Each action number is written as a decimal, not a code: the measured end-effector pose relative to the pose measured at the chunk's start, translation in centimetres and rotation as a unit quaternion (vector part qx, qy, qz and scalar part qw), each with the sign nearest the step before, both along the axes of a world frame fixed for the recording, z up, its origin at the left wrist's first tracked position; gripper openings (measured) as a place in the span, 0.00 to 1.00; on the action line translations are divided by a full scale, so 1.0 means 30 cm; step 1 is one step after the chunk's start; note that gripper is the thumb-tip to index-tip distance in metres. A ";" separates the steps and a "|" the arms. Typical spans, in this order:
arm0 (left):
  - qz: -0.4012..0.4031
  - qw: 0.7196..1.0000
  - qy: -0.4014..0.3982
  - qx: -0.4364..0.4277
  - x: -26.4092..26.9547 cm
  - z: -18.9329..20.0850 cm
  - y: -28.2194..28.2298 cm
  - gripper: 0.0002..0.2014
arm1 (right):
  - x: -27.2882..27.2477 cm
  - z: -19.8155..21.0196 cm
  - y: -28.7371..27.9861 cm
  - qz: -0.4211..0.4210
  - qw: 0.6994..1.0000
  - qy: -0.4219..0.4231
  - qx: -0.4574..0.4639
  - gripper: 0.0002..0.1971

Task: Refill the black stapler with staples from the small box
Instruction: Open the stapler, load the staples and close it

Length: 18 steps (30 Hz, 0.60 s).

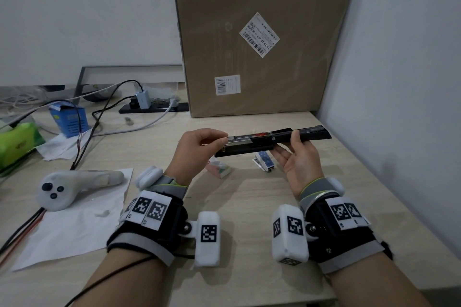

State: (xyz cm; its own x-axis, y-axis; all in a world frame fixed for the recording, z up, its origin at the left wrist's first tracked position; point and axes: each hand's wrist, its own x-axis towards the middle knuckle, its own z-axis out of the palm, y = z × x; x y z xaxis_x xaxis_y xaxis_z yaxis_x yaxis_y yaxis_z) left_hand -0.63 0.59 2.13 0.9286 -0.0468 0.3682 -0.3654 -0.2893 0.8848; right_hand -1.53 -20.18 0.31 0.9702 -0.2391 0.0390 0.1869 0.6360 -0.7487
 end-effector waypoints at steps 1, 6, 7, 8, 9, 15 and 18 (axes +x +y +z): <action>-0.002 1.000 0.002 -0.008 -0.001 0.000 0.000 0.05 | 0.001 -0.001 -0.001 -0.002 1.000 0.001 0.002 0.13; -0.032 0.998 0.021 -0.048 -0.003 0.000 -0.006 0.13 | -0.001 -0.002 -0.005 -0.003 1.000 0.005 0.008 0.13; -0.035 0.997 0.034 -0.052 -0.002 -0.002 -0.006 0.16 | 0.000 -0.001 -0.005 -0.004 1.000 0.006 0.011 0.13; -0.039 0.996 0.050 -0.058 0.000 -0.004 -0.006 0.19 | -0.001 0.000 -0.005 -0.005 1.000 0.007 0.013 0.13; -0.045 0.994 0.069 -0.069 0.001 -0.009 -0.005 0.22 | -0.001 0.001 -0.005 -0.006 1.000 0.008 0.017 0.14; -0.151 0.959 0.178 -0.161 -0.010 -0.040 -0.022 0.21 | -0.003 0.005 -0.002 0.004 0.999 0.004 0.043 0.20; -0.180 0.936 0.192 -0.234 -0.017 -0.037 -0.038 0.15 | -0.004 0.006 0.003 0.016 0.999 0.001 0.052 0.18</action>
